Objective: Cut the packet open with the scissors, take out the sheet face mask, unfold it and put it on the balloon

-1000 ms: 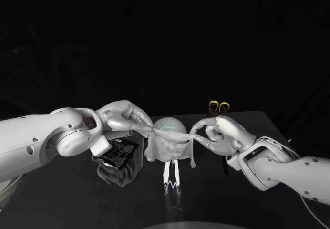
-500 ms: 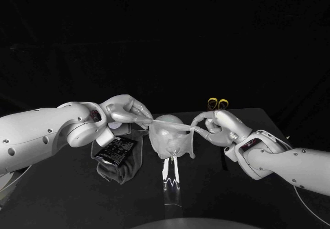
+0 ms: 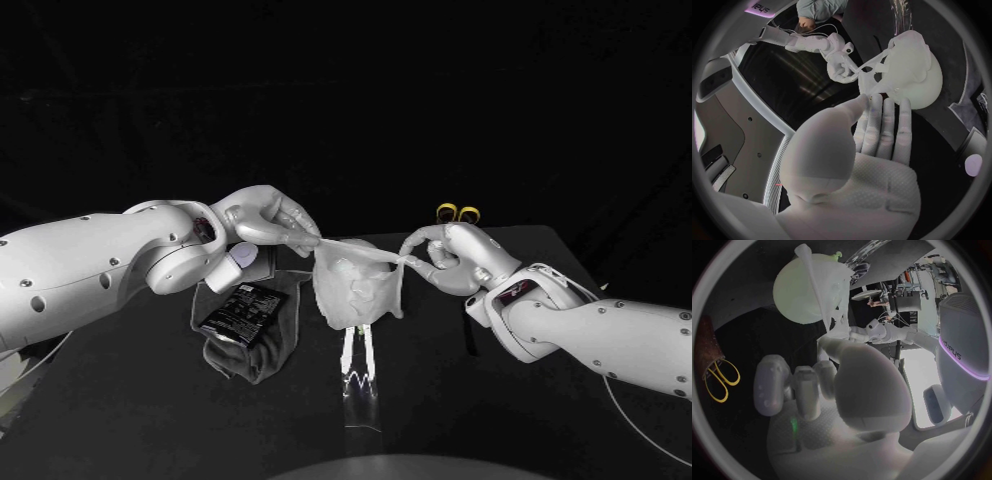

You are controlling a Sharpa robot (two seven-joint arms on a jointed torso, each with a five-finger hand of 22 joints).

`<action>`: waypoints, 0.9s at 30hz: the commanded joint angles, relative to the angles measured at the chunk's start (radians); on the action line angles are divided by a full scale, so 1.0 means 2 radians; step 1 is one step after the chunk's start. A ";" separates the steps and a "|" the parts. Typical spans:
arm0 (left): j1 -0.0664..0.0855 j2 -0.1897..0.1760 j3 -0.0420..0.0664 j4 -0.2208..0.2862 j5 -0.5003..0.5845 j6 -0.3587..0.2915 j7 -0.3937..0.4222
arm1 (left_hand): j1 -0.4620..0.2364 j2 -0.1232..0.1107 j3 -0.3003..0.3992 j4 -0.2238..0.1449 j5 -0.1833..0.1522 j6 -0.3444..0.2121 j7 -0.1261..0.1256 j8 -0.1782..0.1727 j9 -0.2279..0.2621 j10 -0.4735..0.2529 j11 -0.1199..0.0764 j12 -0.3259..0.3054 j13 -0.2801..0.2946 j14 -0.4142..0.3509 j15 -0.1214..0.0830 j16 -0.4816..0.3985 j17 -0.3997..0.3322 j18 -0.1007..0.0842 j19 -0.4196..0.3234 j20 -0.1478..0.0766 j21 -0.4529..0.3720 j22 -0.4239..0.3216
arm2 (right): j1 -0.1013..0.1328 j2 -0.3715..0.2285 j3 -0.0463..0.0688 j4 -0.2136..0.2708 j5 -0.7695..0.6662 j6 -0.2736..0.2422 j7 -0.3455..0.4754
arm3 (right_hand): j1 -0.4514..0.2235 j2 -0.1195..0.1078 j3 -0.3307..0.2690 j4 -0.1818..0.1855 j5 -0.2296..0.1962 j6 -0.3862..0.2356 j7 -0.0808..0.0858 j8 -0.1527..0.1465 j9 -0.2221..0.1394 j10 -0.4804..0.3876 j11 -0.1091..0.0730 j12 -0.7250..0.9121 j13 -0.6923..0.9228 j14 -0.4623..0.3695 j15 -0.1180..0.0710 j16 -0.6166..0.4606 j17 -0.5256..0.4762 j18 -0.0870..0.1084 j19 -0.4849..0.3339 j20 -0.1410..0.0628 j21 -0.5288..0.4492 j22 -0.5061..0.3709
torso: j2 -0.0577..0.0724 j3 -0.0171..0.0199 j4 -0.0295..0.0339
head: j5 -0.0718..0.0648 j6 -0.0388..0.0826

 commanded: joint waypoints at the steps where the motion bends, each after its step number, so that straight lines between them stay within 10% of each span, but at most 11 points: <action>1: 0.002 0.001 0.001 -0.003 -0.008 -0.003 0.009 | 0.000 0.003 -0.001 -0.003 0.002 0.003 -0.002 0.001 0.053 0.002 -0.002 0.003 0.001 0.002 -0.002 0.003 -0.001 0.004 -0.001 -0.003 0.004 0.001 | 0.005 0.005 0.000 -0.005 -0.003 -0.003 0.001 | 0.004 0.000 -0.003 0.000 0.002 0.003 -0.001 0.003 0.001 0.001 0.001 -0.002 0.045 0.053 0.000 0.002 0.131 -0.002 -0.003 0.000 -0.001 0.094 | -0.001 0.0007 -0.0001 | 0.001 0.000; 27: 0.008 0.027 0.002 -0.056 -0.012 0.000 0.000 | 0.000 0.003 -0.001 -0.004 0.002 0.003 -0.002 0.001 0.054 0.002 -0.002 0.003 0.001 0.001 -0.002 0.003 -0.001 0.003 -0.002 -0.004 0.005 0.002 | 0.027 0.052 0.001 -0.073 -0.012 0.038 -0.003 | 0.005 0.000 -0.003 0.000 0.002 0.003 0.000 0.003 0.001 0.001 0.001 -0.004 0.044 0.053 0.000 0.002 0.131 -0.001 -0.005 0.000 -0.005 0.093 | -0.002 0.0001 -0.0020 | 0.001 -0.003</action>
